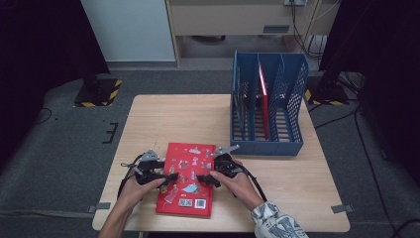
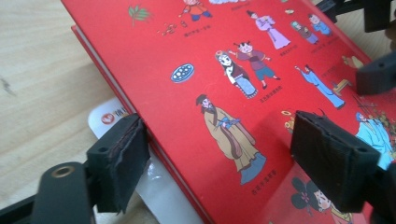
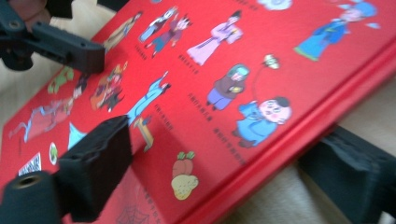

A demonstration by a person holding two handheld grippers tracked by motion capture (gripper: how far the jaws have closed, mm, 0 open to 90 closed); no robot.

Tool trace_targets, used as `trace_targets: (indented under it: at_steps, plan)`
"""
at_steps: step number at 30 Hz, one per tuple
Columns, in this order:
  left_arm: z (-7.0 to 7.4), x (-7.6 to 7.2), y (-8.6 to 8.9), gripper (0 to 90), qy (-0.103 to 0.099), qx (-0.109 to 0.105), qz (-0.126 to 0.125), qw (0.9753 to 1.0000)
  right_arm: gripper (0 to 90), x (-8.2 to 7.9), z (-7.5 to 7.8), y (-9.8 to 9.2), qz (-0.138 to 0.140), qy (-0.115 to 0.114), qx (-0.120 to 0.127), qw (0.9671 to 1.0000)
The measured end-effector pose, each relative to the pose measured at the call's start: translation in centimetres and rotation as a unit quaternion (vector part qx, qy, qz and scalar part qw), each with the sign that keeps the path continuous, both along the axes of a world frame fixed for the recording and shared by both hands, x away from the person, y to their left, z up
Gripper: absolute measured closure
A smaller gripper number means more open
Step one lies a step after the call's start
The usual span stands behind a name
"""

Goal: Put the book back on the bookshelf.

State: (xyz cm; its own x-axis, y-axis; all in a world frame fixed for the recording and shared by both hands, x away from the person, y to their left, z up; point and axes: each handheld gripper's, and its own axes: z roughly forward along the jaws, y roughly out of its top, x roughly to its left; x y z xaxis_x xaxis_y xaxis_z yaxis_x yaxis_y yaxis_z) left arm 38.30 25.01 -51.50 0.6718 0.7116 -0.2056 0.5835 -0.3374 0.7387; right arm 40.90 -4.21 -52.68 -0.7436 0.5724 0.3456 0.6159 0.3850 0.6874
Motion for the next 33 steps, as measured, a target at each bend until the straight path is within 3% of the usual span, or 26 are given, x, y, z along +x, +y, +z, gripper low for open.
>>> trace_targets:
  at_steps: [4, 9, 12, 33]
  plan:
    - [0.6, 0.1, 0.2, 24.1, -0.005, -0.004, 0.004, 1.0000, 14.4, 0.1, 1.3, -0.1, -0.012, -0.012, 0.006, 0.9998]
    - [1.3, 0.4, 0.3, 24.1, -0.001, -0.006, 0.006, 1.0000, 17.9, 0.2, 3.0, 0.2, -0.018, -0.026, -0.001, 0.9995]
    - [2.0, 0.5, 0.4, 26.5, -0.009, -0.012, 0.007, 0.9999, 22.5, 0.6, 4.0, 0.5, -0.019, -0.037, -0.007, 0.9991]
    - [4.9, 1.2, 1.0, 37.1, -0.034, -0.021, 0.029, 0.9988, 25.7, 2.2, 6.9, 1.6, -0.031, -0.043, -0.028, 0.9982]
